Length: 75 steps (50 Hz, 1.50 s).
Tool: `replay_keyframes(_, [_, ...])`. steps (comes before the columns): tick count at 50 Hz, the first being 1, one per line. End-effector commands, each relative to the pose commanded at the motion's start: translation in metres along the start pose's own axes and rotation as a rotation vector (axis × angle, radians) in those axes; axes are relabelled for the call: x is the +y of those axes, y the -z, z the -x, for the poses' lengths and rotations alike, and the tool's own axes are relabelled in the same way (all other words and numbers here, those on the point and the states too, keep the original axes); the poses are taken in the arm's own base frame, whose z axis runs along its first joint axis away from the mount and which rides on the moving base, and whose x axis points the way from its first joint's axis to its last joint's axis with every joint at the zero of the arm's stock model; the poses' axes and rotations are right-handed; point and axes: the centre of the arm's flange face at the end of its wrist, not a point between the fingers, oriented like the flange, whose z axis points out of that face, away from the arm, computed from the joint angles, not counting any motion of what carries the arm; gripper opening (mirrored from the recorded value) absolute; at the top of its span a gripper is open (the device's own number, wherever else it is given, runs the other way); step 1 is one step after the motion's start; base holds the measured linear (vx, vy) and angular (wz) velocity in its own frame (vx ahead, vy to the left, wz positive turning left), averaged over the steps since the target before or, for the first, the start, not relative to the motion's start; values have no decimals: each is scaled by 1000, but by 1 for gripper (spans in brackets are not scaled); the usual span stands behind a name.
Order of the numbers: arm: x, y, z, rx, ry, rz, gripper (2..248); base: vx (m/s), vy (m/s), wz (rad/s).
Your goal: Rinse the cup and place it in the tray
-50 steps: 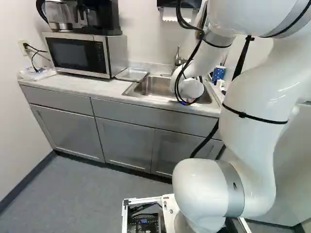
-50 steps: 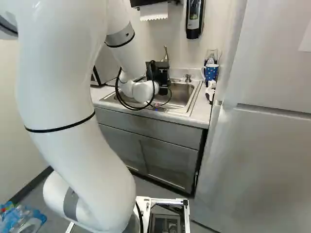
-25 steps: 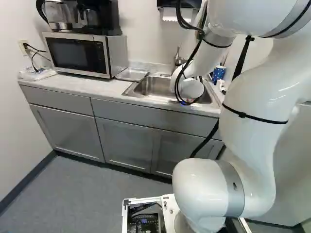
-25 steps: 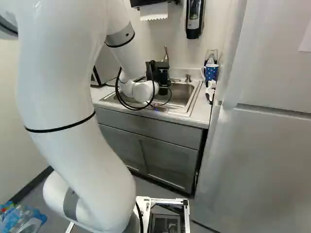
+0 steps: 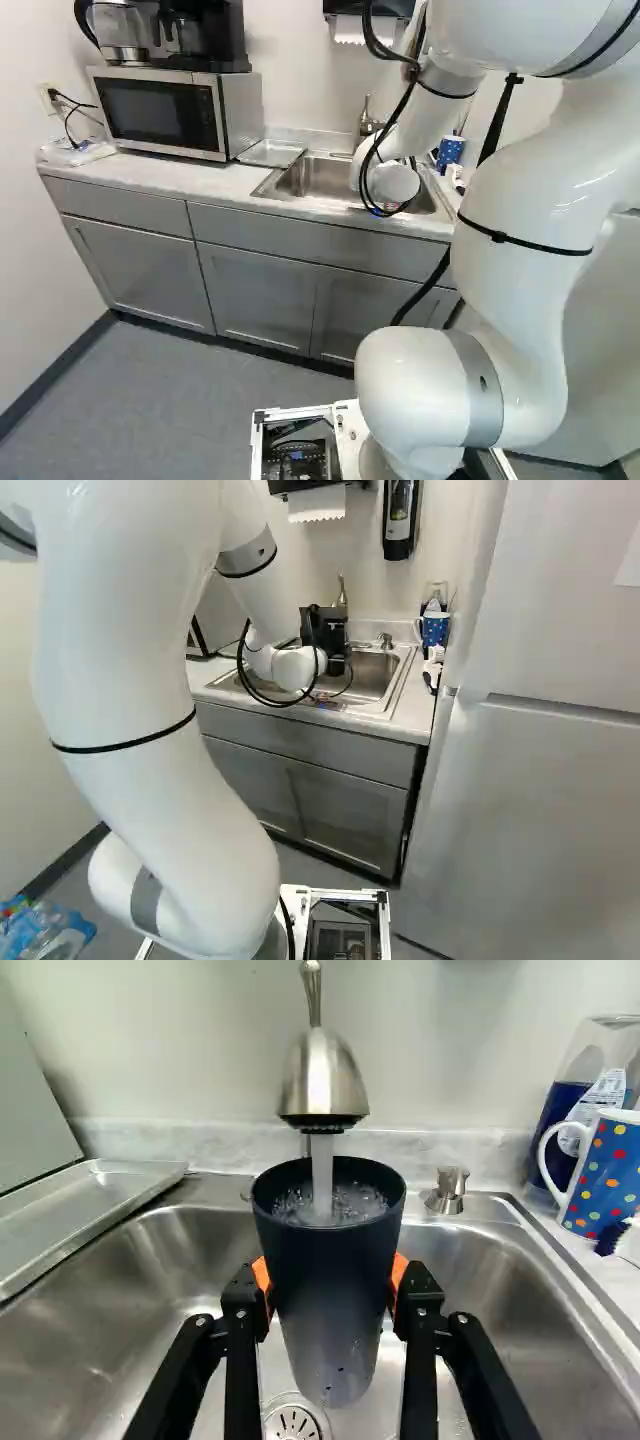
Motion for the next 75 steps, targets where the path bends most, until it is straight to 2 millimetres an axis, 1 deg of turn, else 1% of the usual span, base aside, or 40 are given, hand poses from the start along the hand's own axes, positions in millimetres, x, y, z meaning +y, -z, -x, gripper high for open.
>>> replay_keyframes(47, [-66,14,2,-2,25,-132,125,0,0,0])
replay_keyframes(65, [-92,22,-12,30,32,-186,125,0,0,0])
replay_keyframes(75, [-108,20,-23,53,34,-215,125,0,0,0])
